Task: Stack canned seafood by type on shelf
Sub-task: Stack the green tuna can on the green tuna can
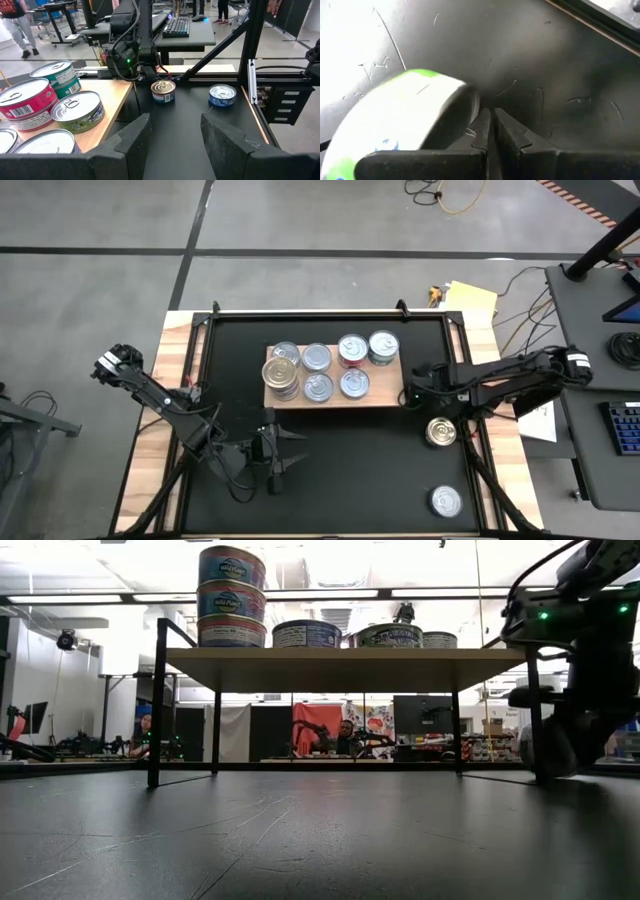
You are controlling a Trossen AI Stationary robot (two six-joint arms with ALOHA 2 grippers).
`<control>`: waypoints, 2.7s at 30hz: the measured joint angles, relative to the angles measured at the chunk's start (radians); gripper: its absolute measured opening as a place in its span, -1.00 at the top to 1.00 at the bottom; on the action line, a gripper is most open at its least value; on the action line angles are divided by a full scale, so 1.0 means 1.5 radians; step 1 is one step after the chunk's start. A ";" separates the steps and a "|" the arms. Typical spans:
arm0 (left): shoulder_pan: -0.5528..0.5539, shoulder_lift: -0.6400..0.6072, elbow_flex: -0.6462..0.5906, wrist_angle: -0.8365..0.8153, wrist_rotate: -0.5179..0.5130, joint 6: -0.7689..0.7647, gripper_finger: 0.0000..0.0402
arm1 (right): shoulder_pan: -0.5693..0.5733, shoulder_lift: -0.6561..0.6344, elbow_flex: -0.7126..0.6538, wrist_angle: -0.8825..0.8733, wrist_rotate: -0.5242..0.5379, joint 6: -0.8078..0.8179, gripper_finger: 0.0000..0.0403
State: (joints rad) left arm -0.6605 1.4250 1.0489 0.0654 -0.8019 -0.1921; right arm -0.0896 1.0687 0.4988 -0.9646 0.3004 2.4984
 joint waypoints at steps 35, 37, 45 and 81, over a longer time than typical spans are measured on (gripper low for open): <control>0.000 0.000 0.000 0.001 0.000 0.000 0.20 | 0.051 -0.001 0.071 -0.102 0.066 0.031 0.94; 0.000 0.000 0.000 0.001 0.000 0.000 0.20 | 0.051 -0.001 0.085 -0.116 0.072 0.016 0.94; 0.000 0.000 0.000 0.001 0.000 0.000 0.20 | 0.051 -0.001 0.146 -0.154 0.088 -0.053 0.94; 0.000 0.000 0.000 -0.017 0.000 0.000 0.20 | 0.051 0.000 0.506 -0.282 0.304 -1.218 0.94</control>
State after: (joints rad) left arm -0.6605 1.4250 1.0489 0.0393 -0.8014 -0.1921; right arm -0.0132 1.0691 1.2582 -1.3877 0.7571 0.6711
